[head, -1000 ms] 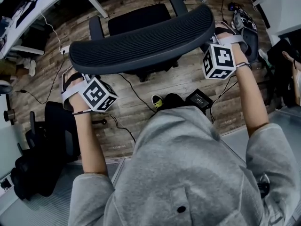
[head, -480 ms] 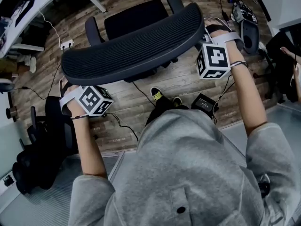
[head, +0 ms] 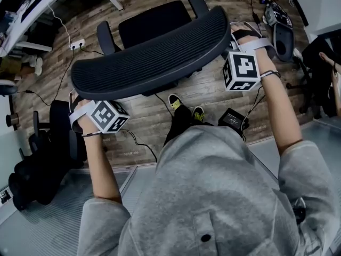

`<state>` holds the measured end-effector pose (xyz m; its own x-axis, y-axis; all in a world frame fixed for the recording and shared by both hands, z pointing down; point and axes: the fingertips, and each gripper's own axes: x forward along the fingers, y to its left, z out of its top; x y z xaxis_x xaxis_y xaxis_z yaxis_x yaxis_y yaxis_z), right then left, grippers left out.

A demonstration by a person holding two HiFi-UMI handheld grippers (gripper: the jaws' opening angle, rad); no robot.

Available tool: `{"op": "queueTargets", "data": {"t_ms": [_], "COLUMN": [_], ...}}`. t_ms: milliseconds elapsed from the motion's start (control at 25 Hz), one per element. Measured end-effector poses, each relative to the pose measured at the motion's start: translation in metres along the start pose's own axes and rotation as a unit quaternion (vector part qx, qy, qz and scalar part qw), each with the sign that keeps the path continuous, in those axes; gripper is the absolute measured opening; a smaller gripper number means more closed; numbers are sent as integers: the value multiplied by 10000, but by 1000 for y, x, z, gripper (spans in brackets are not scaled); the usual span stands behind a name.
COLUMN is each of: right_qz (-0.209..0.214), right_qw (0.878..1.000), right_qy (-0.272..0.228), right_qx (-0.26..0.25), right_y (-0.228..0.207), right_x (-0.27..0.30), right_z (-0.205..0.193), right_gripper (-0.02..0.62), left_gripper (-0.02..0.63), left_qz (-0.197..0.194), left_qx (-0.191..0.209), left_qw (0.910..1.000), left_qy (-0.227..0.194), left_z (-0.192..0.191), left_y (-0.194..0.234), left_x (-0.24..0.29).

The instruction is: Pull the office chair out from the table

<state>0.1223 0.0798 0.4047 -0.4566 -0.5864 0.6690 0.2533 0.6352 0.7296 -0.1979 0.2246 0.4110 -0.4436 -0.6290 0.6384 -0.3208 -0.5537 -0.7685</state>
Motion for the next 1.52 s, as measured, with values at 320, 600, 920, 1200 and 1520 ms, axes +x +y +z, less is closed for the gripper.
{"op": "queueTargets", "data": {"t_ms": [320,600,920,1200,1520], "right_qz": [-41,8,17,74,-114], "right_qw": [10000,9999,10000,9999,9994], "right_qy": [-62,-72,22,86,-27], "right_qx": [-35,-80,-28,62,329], "right_y": [22,44,62,70,72], "right_x": [-24,-46,-59,-64,-69], "right_z": [11,19,28,22,43], "right_gripper": [132,132,132,132,165], "left_gripper": [164,164,164,164,204], "left_qz": [116,46,81,92,185], "left_qx": [-110,67,27,-48,-129], "left_qw": [9997,9999,10000,9998,9988], "left_qy": [186,101,25,-152,-439], "left_z": [-26,-18,-30,-22,-35], "left_y": [-28,-38,-48,-48,-43], "left_x": [-24,-55,-60,-65,-58]}}
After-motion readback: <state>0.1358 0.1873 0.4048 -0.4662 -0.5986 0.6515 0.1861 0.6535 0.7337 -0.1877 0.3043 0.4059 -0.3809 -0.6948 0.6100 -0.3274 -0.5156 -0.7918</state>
